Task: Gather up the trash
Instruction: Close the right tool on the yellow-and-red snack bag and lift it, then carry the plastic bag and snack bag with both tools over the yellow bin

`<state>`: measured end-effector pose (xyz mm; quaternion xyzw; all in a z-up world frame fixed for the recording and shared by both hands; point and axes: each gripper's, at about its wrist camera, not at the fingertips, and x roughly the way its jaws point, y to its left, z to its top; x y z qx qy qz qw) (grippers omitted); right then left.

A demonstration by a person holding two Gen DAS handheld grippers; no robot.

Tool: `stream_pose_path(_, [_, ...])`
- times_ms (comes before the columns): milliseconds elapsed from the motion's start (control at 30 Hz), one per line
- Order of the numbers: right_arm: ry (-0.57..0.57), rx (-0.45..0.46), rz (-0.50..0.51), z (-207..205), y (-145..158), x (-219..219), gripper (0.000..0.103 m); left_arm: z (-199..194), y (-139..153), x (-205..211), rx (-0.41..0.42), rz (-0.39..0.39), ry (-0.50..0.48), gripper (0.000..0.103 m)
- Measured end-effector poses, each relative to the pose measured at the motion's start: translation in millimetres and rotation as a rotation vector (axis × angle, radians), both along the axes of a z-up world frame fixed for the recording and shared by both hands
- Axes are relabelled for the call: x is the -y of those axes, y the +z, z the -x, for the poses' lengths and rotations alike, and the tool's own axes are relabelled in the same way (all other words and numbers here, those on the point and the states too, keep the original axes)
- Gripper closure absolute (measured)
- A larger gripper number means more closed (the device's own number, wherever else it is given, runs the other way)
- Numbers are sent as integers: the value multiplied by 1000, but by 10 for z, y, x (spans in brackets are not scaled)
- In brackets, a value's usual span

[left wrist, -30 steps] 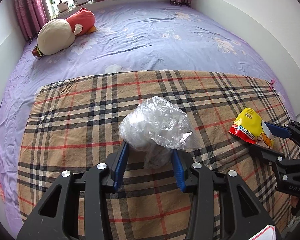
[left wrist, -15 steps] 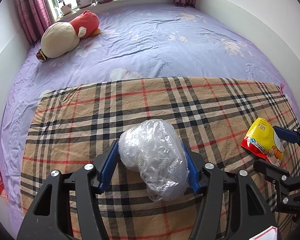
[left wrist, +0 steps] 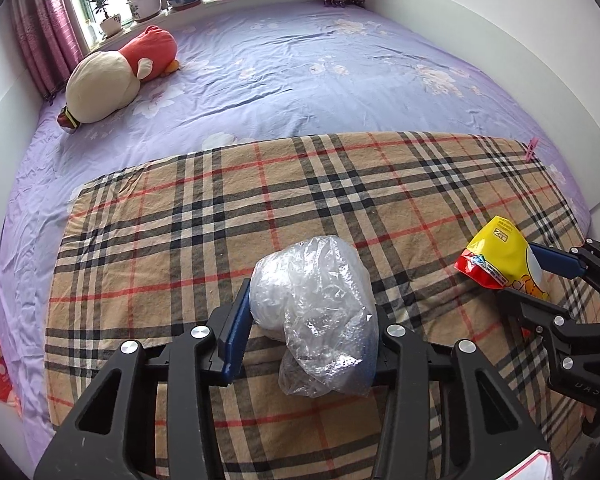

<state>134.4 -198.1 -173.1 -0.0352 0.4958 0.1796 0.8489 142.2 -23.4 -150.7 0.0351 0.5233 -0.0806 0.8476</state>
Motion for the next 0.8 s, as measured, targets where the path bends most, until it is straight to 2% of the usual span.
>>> stream_pose_path(200, [-110, 5, -36, 289, 135, 35, 51, 196, 85, 18, 5, 1, -108, 60])
stream_pose_path(567, [-352, 33, -28, 954, 301, -76, 51, 551, 155, 35, 12, 6, -337, 60])
stream_pose_path(800, [-459, 64, -42, 1375, 425, -57, 51, 799, 235, 231, 34, -3, -481, 60])
